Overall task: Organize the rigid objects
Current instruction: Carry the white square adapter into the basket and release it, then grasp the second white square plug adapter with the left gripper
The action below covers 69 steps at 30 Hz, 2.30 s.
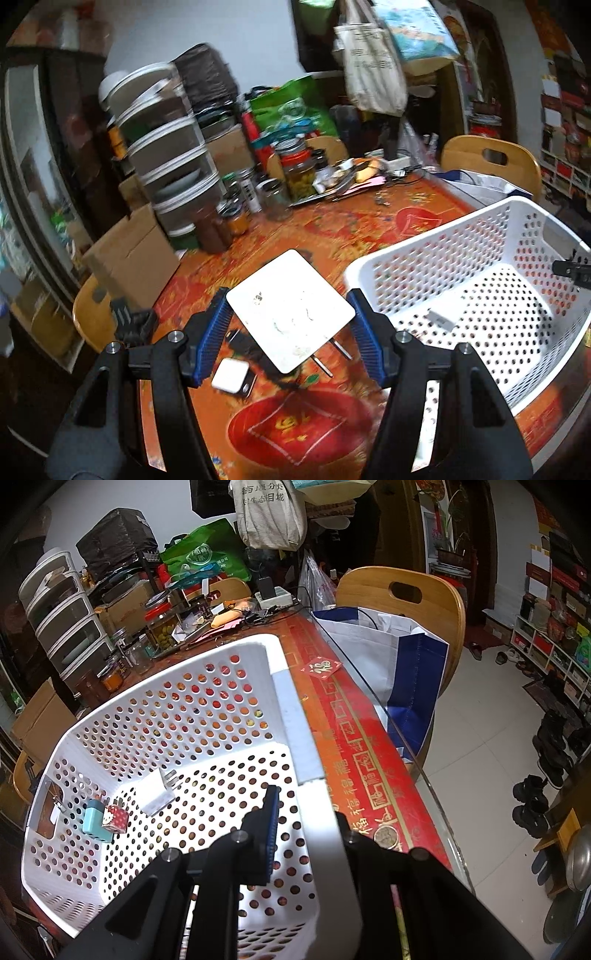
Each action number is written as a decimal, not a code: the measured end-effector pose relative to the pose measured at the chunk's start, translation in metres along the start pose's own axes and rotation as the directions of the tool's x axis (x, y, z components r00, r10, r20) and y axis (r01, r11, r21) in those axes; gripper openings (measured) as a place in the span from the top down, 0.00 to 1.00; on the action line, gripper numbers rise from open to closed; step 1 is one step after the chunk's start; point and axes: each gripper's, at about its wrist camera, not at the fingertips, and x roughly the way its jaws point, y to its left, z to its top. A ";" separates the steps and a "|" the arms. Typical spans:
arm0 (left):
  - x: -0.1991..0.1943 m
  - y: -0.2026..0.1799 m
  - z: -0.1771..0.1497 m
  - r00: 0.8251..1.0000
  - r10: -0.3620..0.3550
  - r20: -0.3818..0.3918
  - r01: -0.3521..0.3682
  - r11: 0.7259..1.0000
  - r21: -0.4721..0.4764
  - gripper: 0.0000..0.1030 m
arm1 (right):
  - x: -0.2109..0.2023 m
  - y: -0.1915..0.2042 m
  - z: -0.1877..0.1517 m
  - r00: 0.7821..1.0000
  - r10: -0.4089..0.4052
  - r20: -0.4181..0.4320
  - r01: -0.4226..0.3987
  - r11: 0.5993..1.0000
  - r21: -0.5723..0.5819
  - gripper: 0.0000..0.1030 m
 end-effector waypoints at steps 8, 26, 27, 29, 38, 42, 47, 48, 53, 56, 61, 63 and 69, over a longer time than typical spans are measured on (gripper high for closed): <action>0.021 -0.097 0.035 0.973 -0.166 -0.157 0.200 0.952 0.232 0.41 | -0.001 0.000 0.000 1.000 0.007 0.003 -0.007 1.000 0.008 0.85; 0.134 -0.203 -0.009 0.753 -0.141 -0.643 0.477 0.791 0.384 0.41 | 0.000 -0.001 0.001 1.000 0.005 -0.001 -0.005 1.000 0.010 0.85; 0.134 -0.201 -0.007 0.751 -0.158 -0.641 0.483 0.794 0.370 0.34 | -0.001 0.000 0.001 1.000 0.005 -0.001 -0.005 1.000 0.008 0.85; 0.129 -0.192 -0.001 0.783 -0.176 -0.597 0.458 0.813 0.361 0.20 | -0.001 0.000 0.001 1.000 0.006 0.000 -0.006 1.000 0.006 0.84; 0.056 -0.040 0.023 0.889 -0.330 -0.319 0.389 0.910 0.141 0.06 | -0.002 0.000 0.000 1.000 0.010 -0.003 -0.010 1.000 -0.001 0.84; 0.059 0.050 -0.012 0.919 -0.261 -0.294 0.288 0.956 0.054 0.00 | -0.001 0.000 0.000 1.000 0.006 -0.007 -0.006 1.000 -0.007 0.84; 0.138 0.104 -0.086 0.858 -0.179 -0.482 0.188 0.982 -0.030 0.00 | 0.000 0.001 0.002 1.000 0.010 -0.004 -0.010 1.000 -0.004 0.84; 0.151 0.114 -0.098 0.847 -0.189 -0.496 0.179 0.982 -0.068 0.00 | 0.001 0.001 0.002 1.000 0.013 -0.004 -0.013 1.000 -0.002 0.84; 0.182 0.142 -0.124 0.850 -0.219 -0.479 0.134 0.969 -0.205 0.08 | 0.001 0.001 0.002 1.000 0.013 -0.006 -0.013 1.000 0.003 0.84; 0.199 0.139 -0.131 0.837 -0.259 -0.481 0.158 0.958 -0.240 0.12 | 0.002 0.001 0.002 1.000 0.011 -0.011 -0.011 1.000 0.005 0.84; 0.213 0.126 -0.136 0.852 -0.241 -0.465 0.149 0.963 -0.226 0.30 | 0.003 0.001 0.002 1.000 0.009 -0.014 -0.009 1.000 0.006 0.84; 0.217 0.127 -0.135 0.850 -0.262 -0.457 0.152 0.953 -0.262 0.47 | 0.003 0.001 0.002 1.000 0.010 -0.014 -0.010 1.000 0.004 0.84; 0.208 0.121 -0.134 0.890 -0.184 -0.418 0.098 0.971 -0.219 0.56 | 0.003 0.000 0.001 1.000 0.006 -0.016 -0.006 1.000 0.000 0.84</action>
